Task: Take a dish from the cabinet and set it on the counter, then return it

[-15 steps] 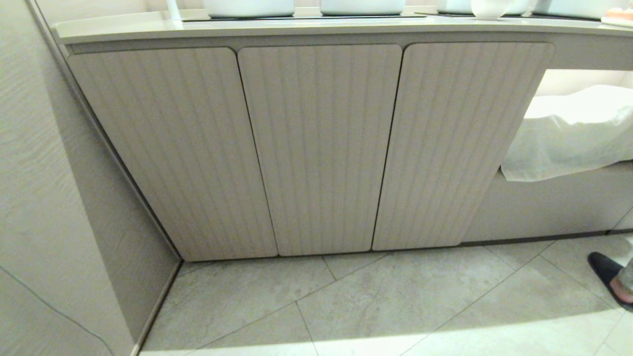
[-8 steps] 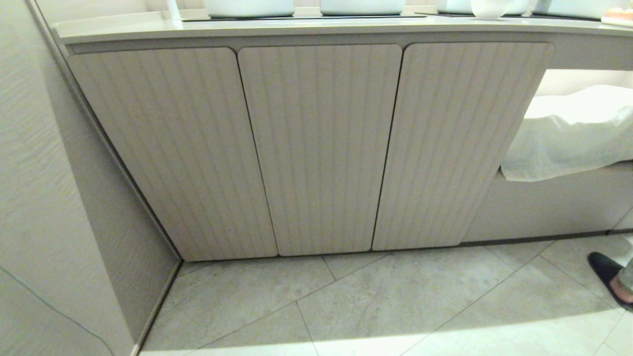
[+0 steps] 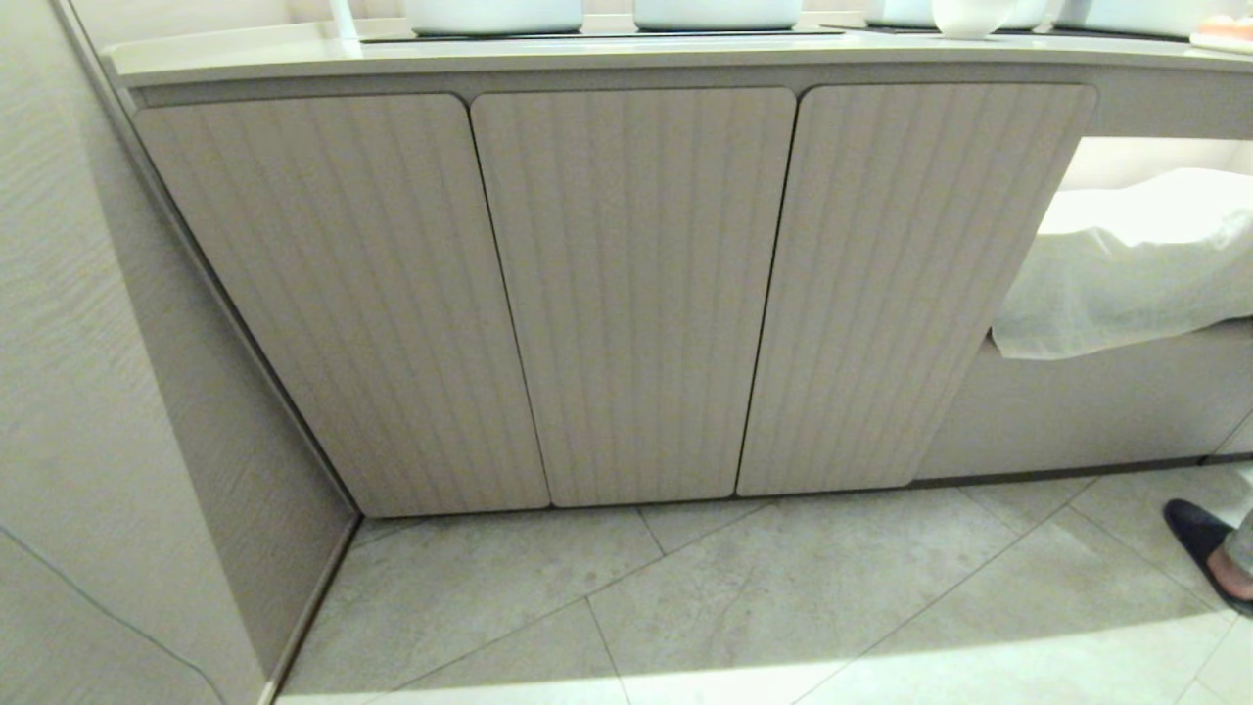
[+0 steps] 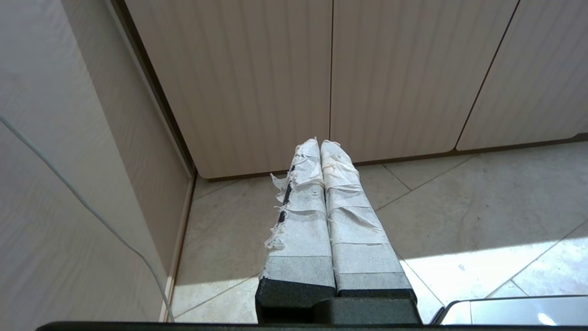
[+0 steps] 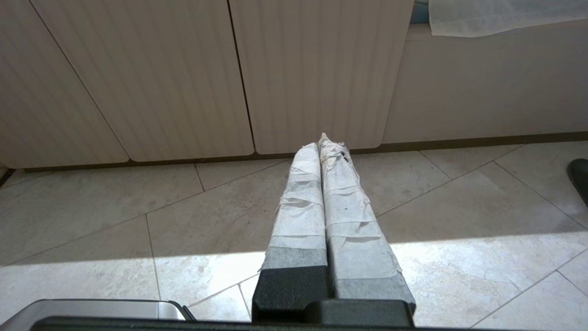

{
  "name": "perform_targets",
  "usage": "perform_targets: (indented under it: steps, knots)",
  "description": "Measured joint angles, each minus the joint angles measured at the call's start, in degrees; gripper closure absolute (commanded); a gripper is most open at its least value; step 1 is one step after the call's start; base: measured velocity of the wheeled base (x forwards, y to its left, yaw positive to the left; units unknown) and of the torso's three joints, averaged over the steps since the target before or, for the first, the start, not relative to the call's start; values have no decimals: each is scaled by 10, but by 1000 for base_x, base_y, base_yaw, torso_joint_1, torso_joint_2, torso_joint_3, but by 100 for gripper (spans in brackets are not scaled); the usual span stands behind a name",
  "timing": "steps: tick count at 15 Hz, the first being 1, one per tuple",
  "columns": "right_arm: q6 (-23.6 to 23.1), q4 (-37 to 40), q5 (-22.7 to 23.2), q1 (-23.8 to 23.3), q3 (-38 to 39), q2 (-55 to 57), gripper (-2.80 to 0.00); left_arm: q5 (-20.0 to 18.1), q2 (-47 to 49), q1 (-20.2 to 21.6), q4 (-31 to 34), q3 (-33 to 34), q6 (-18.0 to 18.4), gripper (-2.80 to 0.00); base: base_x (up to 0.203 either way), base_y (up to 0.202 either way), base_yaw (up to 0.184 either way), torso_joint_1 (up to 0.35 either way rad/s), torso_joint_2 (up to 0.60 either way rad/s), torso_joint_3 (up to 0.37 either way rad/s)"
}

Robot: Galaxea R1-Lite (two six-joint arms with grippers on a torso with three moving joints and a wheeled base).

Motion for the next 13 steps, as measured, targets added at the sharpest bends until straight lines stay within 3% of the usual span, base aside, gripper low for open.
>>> perform_targets:
  steps: [13]
  knots:
    - [0, 0, 0, 0, 0, 0, 0, 0, 0, 0, 0, 0, 0, 0, 0, 0, 0, 0, 0, 0]
